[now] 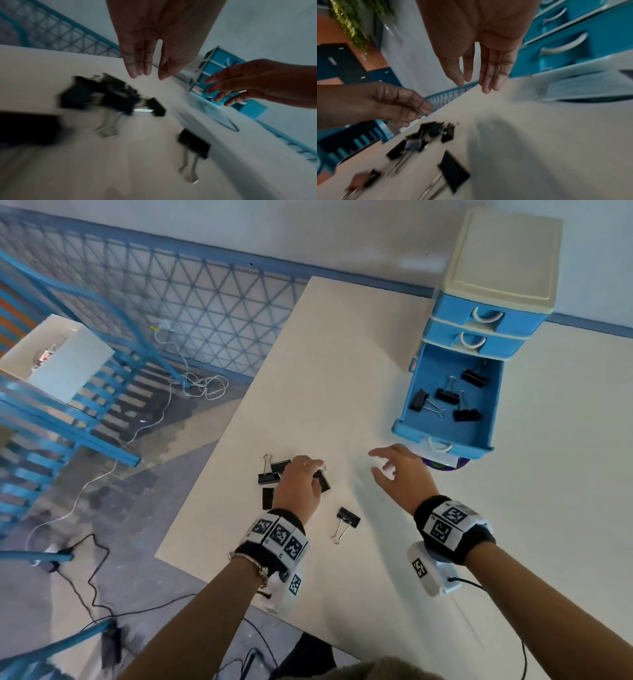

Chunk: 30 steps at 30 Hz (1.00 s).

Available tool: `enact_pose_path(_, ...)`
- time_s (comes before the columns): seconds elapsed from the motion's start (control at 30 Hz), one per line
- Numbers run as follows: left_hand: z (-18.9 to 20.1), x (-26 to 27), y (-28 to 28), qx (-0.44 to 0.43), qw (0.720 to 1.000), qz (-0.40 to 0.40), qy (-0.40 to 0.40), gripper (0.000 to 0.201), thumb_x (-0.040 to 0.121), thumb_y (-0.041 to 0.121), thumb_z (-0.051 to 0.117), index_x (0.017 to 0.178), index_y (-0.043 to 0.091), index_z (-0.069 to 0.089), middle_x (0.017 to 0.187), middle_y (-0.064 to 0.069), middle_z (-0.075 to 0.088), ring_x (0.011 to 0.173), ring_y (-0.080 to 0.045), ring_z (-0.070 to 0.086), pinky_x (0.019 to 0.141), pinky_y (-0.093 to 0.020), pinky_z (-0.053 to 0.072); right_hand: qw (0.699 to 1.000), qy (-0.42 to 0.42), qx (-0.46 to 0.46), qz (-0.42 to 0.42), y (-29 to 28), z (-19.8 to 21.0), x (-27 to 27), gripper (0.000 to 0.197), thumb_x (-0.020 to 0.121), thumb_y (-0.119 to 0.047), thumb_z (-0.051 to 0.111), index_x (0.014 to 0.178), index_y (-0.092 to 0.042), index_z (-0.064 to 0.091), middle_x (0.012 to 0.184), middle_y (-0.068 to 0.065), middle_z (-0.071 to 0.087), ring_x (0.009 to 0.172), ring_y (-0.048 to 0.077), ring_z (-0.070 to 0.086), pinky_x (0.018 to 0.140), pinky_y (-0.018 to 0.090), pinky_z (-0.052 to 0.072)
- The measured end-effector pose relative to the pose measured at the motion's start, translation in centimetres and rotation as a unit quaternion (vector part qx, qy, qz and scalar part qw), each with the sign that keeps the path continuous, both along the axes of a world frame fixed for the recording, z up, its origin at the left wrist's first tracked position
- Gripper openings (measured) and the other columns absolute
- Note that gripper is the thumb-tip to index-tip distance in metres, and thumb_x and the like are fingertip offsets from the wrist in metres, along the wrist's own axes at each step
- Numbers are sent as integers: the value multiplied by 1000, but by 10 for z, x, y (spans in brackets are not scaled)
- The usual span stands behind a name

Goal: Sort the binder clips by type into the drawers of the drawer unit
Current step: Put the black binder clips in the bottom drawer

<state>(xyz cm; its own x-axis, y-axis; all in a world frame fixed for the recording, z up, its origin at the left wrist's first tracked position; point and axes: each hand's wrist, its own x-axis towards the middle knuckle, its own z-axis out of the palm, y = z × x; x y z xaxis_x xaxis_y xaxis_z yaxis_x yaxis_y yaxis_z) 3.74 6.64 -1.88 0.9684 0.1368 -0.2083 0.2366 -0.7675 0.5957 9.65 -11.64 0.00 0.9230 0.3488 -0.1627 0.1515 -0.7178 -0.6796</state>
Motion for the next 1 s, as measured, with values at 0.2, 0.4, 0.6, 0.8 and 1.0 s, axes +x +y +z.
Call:
enact_pose_path(0.2, -15, -68, 56, 79, 989, 64, 104, 47, 85, 16, 54, 130, 15, 42, 139, -10, 36, 124, -27, 36, 98, -40, 43, 972, 98, -166, 131, 52, -20, -30, 60, 79, -38, 66, 131, -22, 40, 129, 7, 45, 113, 28, 53, 90, 38, 46)
enact_pose_path(0.4, -26, -112, 73, 74, 981, 58, 170, 67, 80, 36, 63, 136, 20, 31, 135, -5, 34, 122, -22, 36, 88, -39, 48, 937, 116, -291, 157, 62, -36, -53, 74, 72, -36, 73, 130, -14, 33, 125, 12, 41, 109, 30, 52, 82, 38, 49)
enact_pose_path(0.6, -33, -108, 63, 101, 980, 22, 169, 43, 89, 23, 52, 129, 17, 38, 129, -7, 37, 116, -22, 39, 80, -33, 50, 952, 126, -254, 116, 60, -43, -56, 47, 76, -27, 70, 115, -12, 48, 115, 13, 48, 103, 32, 53, 81, 35, 46)
enact_pose_path(0.8, -35, -95, 63, 95, 985, 33, 144, 33, 87, 18, 53, 118, 10, 46, 121, -11, 42, 107, -25, 46, 79, -34, 50, 963, 94, -234, 99, 58, -43, -52, 27, 88, -10, 51, 115, -11, 53, 113, 17, 51, 102, 34, 54, 73, 33, 43)
enact_pose_path(1.0, -34, -75, 70, 32, 993, 92, 70, 46, 82, 10, 56, 125, 10, 42, 120, -14, 43, 93, -31, 56, 75, -42, 54, 983, 69, -158, 58, 75, -34, -40, 31, 83, -4, 55, 113, -7, 54, 109, 20, 49, 89, 40, 59, 76, 38, 48)
